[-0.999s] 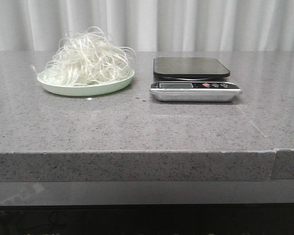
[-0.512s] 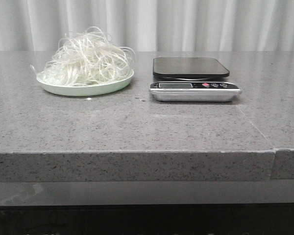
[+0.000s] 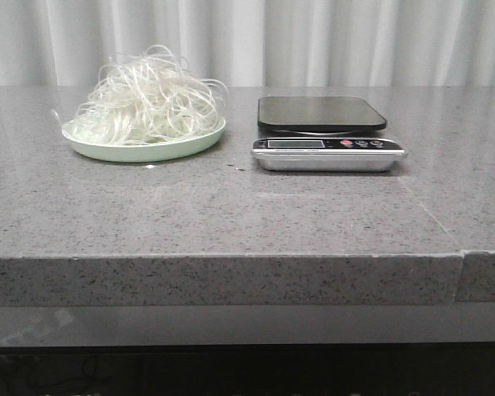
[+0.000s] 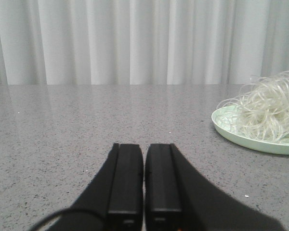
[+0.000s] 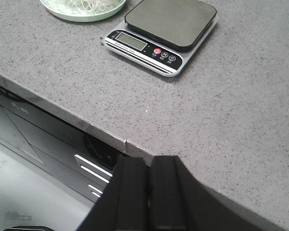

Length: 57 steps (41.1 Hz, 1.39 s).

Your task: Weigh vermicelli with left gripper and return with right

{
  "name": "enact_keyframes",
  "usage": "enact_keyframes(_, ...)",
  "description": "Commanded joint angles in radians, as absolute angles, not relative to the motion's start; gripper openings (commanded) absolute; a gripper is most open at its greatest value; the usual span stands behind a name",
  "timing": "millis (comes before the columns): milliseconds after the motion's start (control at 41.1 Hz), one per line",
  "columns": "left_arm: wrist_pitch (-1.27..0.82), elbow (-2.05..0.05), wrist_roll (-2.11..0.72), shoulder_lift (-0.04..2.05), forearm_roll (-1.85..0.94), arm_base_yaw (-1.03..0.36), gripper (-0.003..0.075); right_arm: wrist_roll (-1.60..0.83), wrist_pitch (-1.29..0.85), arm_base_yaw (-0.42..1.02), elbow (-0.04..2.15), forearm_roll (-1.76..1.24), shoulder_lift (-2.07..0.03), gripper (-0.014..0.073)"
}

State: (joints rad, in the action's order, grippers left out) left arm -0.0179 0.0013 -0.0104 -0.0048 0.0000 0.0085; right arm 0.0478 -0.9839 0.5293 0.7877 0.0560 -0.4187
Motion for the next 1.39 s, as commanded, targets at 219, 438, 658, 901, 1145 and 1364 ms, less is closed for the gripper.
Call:
enact_keyframes(219, 0.066, 0.009, 0.0, -0.023, -0.011, 0.007, 0.0144, 0.042, -0.93, 0.525, 0.809, 0.074, -0.426, 0.0159)
enact_keyframes(438, 0.066, 0.009, 0.0, -0.023, -0.011, 0.007, 0.0144, 0.042, -0.93, 0.525, 0.809, 0.074, -0.426, 0.0159)
enact_keyframes(658, 0.066, 0.009, 0.0, -0.023, -0.011, 0.007, 0.0144, 0.028, -0.835, 0.474, 0.737, 0.094, -0.364, 0.0159)
enact_keyframes(901, 0.066, 0.009, 0.0, -0.023, -0.011, 0.009, 0.0144, 0.028, -0.357, 0.185, 0.395, 0.058, -0.125, 0.0159)
enact_keyframes(1145, 0.066, 0.009, 0.0, -0.023, -0.011, 0.009, 0.0144, 0.03, -0.08, 0.054, 0.112, 0.042, 0.003, 0.0159)
enact_keyframes(1364, 0.066, 0.009, 0.0, -0.023, -0.011, 0.009, 0.0144, 0.03, 0.053, 0.028, -0.021, -0.012, 0.027, 0.0159)
